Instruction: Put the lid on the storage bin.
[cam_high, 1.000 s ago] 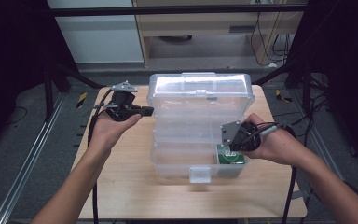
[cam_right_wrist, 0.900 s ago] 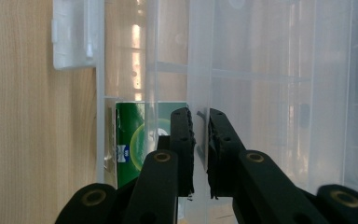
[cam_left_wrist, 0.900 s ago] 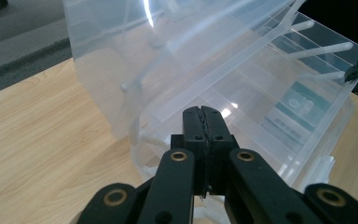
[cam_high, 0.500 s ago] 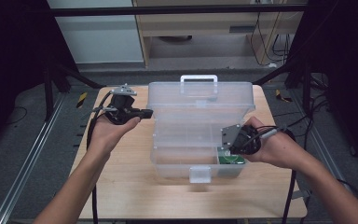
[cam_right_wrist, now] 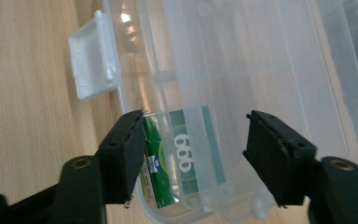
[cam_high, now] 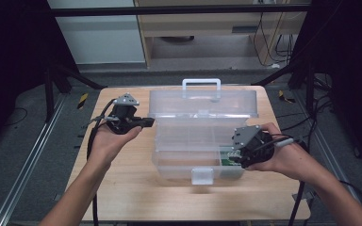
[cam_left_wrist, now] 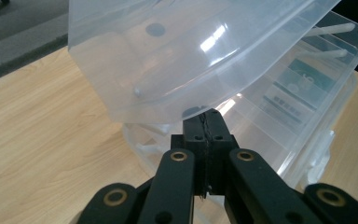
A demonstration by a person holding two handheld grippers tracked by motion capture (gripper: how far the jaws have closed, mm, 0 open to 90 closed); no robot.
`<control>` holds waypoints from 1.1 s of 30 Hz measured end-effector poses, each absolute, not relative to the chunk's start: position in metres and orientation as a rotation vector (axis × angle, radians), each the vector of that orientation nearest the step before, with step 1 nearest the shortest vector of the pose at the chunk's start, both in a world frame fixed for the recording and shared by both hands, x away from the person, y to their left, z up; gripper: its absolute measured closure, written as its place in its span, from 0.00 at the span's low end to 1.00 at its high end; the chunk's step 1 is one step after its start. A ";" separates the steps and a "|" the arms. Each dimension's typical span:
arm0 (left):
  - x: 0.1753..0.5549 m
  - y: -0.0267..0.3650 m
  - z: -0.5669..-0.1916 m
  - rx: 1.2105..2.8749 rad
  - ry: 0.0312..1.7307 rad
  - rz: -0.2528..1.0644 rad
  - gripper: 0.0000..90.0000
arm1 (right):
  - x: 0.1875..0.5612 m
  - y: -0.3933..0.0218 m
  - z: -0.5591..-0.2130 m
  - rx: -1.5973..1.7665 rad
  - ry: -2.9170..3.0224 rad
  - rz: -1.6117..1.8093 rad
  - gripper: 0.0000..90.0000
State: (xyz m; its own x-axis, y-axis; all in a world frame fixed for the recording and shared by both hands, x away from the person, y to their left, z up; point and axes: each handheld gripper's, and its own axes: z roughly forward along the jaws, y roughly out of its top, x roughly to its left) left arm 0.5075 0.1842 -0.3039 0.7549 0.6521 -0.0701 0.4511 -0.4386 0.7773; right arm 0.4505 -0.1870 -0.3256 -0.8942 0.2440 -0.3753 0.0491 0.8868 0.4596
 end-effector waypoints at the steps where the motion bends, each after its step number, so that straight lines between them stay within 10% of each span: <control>1: 0.505 0.185 -0.307 2.107 0.825 0.297 1.00 | 0.447 -0.192 -0.326 0.257 2.597 0.640 0.34; 33: 0.479 0.184 -0.339 2.109 0.791 0.297 1.00 | 0.425 -0.242 -0.342 0.554 2.475 0.694 0.19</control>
